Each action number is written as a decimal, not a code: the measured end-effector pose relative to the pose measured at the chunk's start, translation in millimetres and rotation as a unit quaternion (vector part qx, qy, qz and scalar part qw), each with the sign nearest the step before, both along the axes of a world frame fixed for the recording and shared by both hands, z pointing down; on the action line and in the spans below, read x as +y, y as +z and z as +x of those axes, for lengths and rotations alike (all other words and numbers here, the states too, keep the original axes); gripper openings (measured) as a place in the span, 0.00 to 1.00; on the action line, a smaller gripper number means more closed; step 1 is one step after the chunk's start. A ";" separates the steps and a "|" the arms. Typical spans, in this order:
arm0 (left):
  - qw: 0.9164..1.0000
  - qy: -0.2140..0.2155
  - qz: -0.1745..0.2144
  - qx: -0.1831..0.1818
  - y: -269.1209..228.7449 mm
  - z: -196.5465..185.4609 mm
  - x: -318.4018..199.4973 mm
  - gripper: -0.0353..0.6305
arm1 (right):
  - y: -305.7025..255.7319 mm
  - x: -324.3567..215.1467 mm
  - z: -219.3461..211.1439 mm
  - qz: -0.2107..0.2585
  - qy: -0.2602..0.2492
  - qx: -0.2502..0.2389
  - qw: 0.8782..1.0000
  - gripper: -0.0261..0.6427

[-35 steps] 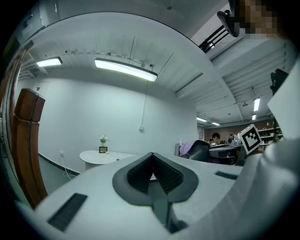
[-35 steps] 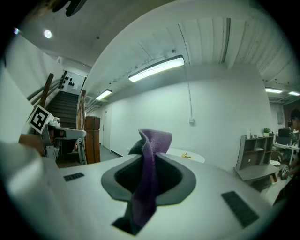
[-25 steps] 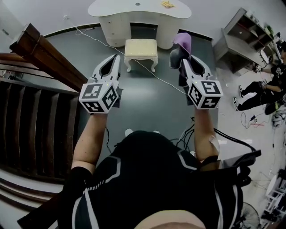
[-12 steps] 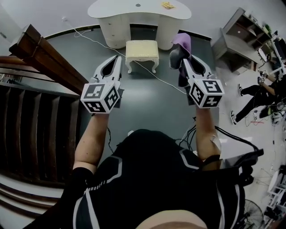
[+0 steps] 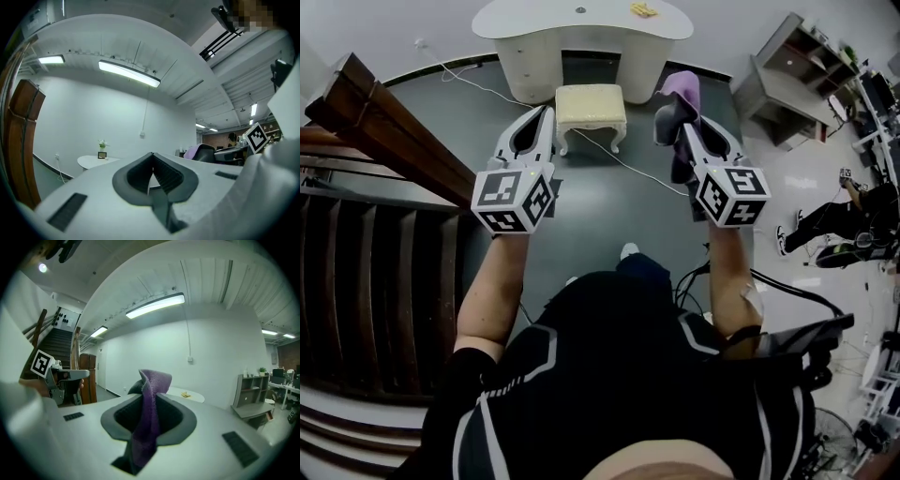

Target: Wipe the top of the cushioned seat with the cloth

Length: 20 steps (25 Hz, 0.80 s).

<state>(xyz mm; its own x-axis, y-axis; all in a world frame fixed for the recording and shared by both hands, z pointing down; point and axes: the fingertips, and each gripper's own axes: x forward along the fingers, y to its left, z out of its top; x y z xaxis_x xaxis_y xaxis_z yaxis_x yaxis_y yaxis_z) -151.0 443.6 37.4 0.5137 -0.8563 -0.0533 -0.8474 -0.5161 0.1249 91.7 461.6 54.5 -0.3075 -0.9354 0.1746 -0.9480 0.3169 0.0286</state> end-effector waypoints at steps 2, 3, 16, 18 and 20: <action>1.000 0.001 0.010 0.002 -0.9 4.5 -5.2 0.06 | -1.2 -8.6 -0.5 0.010 -0.014 0.012 1.000 0.17; 1.000 -0.001 0.013 0.001 0.1 7.6 -9.7 0.06 | -1.0 -14.3 -0.8 0.016 -0.022 0.017 0.999 0.17; 0.998 -0.040 -0.023 -0.033 20.7 67.0 -122.0 0.06 | 9.2 -143.4 55.5 0.023 -0.083 -0.005 0.996 0.17; 0.998 -0.052 -0.030 -0.031 25.6 79.2 -140.2 0.06 | 12.2 -161.2 68.8 0.022 -0.090 -0.008 0.996 0.17; 0.997 -0.055 -0.041 -0.022 30.2 93.4 -154.0 0.06 | 14.4 -175.6 83.3 0.018 -0.094 -0.010 0.995 0.17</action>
<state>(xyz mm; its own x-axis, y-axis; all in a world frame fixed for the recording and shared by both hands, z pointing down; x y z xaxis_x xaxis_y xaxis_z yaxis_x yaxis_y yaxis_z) -57.6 289.7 67.6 0.4169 -0.9081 0.0394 -0.9038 -0.4095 0.1241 175.1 286.0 68.9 -0.4803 -0.8669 0.1330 -0.8729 0.4874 0.0245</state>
